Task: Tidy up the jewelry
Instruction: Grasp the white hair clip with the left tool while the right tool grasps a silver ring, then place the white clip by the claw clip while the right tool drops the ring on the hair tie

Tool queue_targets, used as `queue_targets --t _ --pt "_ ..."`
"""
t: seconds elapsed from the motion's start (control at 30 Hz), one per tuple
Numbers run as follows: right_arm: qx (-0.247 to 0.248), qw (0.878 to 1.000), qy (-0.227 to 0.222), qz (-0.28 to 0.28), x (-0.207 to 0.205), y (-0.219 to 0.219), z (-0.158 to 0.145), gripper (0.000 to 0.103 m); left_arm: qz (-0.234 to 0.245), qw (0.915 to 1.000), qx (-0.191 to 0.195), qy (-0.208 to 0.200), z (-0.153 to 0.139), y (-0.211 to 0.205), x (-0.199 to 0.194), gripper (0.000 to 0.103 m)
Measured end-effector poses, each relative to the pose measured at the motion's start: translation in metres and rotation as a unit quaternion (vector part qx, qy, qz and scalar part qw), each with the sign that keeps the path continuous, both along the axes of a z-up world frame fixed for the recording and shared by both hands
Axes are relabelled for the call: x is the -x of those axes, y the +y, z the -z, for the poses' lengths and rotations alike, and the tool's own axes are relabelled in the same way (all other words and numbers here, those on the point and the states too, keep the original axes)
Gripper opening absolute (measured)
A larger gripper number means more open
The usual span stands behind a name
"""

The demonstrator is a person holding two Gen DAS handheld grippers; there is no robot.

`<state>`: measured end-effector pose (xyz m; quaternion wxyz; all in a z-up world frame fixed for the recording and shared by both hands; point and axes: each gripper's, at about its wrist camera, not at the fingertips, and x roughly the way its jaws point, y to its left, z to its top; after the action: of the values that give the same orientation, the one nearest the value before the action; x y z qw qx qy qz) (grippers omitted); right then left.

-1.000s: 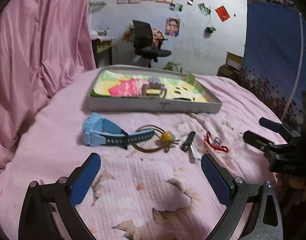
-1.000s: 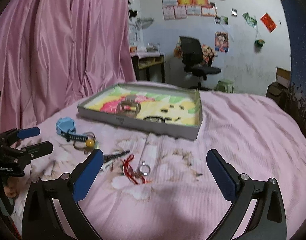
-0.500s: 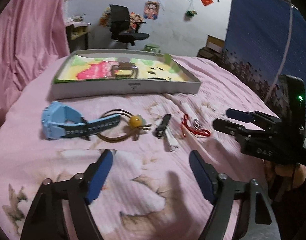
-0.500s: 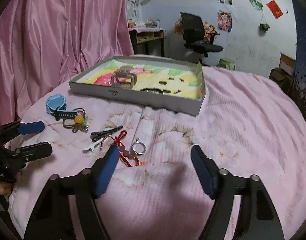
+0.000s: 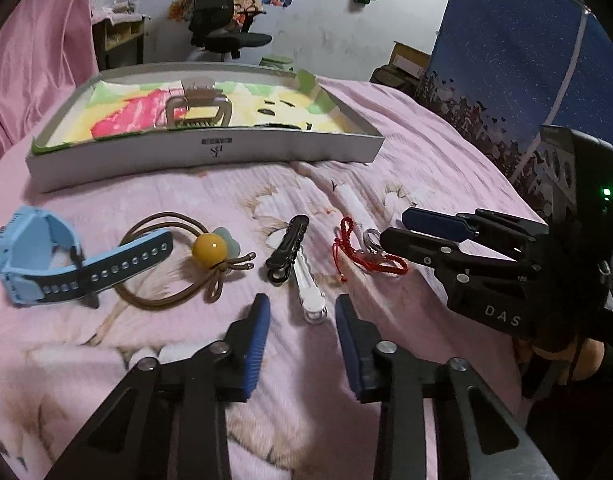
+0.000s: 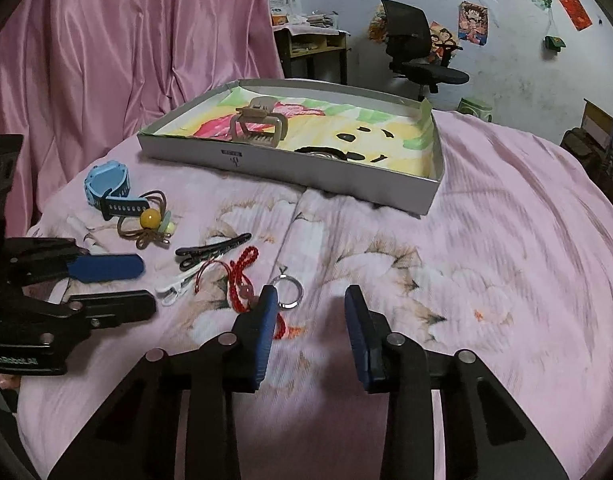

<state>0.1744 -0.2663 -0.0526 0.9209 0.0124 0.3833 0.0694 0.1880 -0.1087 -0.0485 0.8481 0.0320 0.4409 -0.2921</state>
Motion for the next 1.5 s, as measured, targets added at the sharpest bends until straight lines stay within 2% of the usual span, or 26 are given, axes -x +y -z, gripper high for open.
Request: queue_targets --t 0.27,0.4,0.53,0.7,0.87,1.13,1.3,1.5 --pt "-0.006 1.0 0.017 -0.019 -0.013 0.007 0.006 0.031 -0.007 0.9997 -0.005 0.024 0.008 -0.004 -0.01 0.015" --pt "-0.006 0.999 0.028 -0.023 -0.018 0.009 0.01 0.031 -0.01 0.9996 0.0 0.027 0.009 -0.002 -0.011 0.015" --pt "-0.01 0.999 0.036 -0.021 -0.019 0.009 0.012 0.018 -0.009 0.9996 0.004 0.025 0.008 -0.001 -0.01 0.015" --pt "-0.019 0.999 0.031 -0.023 -0.017 0.007 0.012 0.018 -0.003 0.9997 0.01 0.024 0.004 0.0 -0.004 0.015" --pt "-0.031 0.999 0.005 -0.019 -0.009 0.001 0.004 0.018 -0.012 0.9994 0.019 0.025 -0.002 0.003 0.001 0.014" --pt "-0.036 0.998 -0.053 -0.019 0.003 -0.002 -0.014 0.018 -0.033 0.9982 0.05 0.004 -0.019 0.012 0.013 0.014" --pt "-0.034 0.995 -0.091 -0.014 0.006 -0.002 -0.026 0.018 -0.047 0.9959 0.071 -0.032 -0.033 0.016 0.017 0.014" --pt "-0.03 0.991 -0.131 -0.005 0.006 -0.002 -0.039 0.018 -0.081 0.9884 0.095 -0.087 -0.049 0.026 0.011 0.014"
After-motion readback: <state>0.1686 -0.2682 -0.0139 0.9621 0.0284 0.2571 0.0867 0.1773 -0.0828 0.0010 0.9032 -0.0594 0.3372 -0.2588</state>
